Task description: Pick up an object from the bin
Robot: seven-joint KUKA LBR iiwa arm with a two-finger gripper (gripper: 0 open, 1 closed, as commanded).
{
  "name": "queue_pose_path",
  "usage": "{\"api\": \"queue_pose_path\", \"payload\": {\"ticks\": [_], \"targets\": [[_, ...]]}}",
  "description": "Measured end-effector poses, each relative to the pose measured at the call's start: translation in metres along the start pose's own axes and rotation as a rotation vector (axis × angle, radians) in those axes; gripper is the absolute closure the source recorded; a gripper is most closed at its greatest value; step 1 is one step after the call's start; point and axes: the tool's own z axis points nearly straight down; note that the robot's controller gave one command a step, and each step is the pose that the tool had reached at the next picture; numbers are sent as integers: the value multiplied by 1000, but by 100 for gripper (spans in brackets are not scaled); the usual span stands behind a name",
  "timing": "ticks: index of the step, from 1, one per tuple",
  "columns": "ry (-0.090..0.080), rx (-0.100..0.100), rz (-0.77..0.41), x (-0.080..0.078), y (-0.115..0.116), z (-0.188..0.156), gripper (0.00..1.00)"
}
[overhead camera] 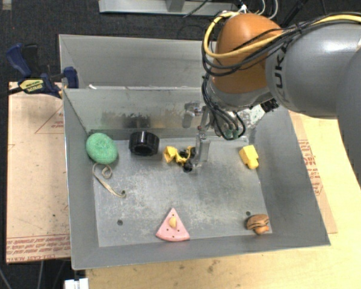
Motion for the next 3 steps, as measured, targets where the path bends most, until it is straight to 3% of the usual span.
{"api": "queue_pose_path", "payload": {"ticks": [1,2,3], "targets": [[-3,0,82,8,-2,76,0],[1,0,142,11,-2,122,0],[-2,0,258,7,5,74,0]]}}
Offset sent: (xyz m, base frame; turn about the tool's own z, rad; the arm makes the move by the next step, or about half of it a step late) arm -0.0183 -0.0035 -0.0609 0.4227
